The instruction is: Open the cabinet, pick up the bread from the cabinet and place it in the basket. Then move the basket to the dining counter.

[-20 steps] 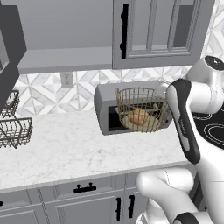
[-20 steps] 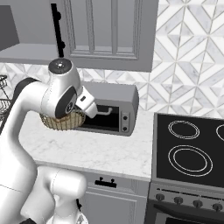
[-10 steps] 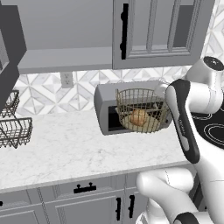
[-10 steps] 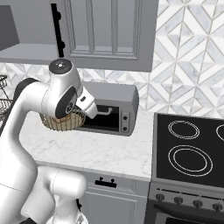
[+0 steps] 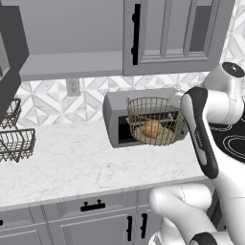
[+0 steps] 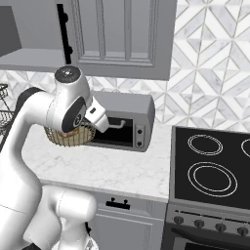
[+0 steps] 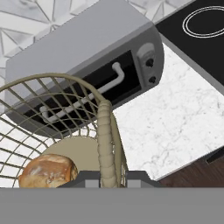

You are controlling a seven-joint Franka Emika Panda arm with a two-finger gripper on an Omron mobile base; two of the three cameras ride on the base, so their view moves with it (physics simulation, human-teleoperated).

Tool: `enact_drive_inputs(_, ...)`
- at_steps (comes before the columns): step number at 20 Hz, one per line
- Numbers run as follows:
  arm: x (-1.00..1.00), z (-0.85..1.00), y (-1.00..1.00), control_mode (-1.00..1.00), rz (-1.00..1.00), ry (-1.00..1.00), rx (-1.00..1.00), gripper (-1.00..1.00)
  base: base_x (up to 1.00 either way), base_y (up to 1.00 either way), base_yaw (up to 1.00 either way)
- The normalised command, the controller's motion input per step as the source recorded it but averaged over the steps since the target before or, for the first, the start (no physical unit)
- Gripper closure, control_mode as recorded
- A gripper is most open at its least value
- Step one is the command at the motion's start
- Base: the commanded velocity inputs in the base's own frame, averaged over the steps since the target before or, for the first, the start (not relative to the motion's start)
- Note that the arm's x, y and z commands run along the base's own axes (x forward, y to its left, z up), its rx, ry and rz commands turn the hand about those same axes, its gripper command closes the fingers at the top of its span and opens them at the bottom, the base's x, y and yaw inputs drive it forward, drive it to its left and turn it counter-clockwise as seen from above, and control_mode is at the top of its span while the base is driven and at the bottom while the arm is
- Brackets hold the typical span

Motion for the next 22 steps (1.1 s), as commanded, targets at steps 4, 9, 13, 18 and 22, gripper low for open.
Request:
enact_drive_inputs(4, 0.00, 0.00, 0.00, 1.00, 0.00, 0.00, 0.00, 1.00, -0.18, -0.05, -0.15)
enact_drive_inputs(9, 0.00, 0.00, 0.00, 1.00, 0.00, 0.00, 0.00, 1.00, -0.58, -0.55, -0.58)
enact_drive_inputs(13, 0.00, 0.00, 0.00, 1.00, 0.00, 0.00, 0.00, 1.00, -0.47, -0.38, -0.71)
enact_drive_inputs(18, 0.00, 0.00, 0.00, 1.00, 0.00, 0.00, 0.00, 1.00, -0.29, -0.10, -0.85)
enact_drive_inputs(22, 0.00, 0.00, 0.00, 1.00, 0.00, 0.00, 0.00, 1.00, -0.09, 0.00, -0.99)
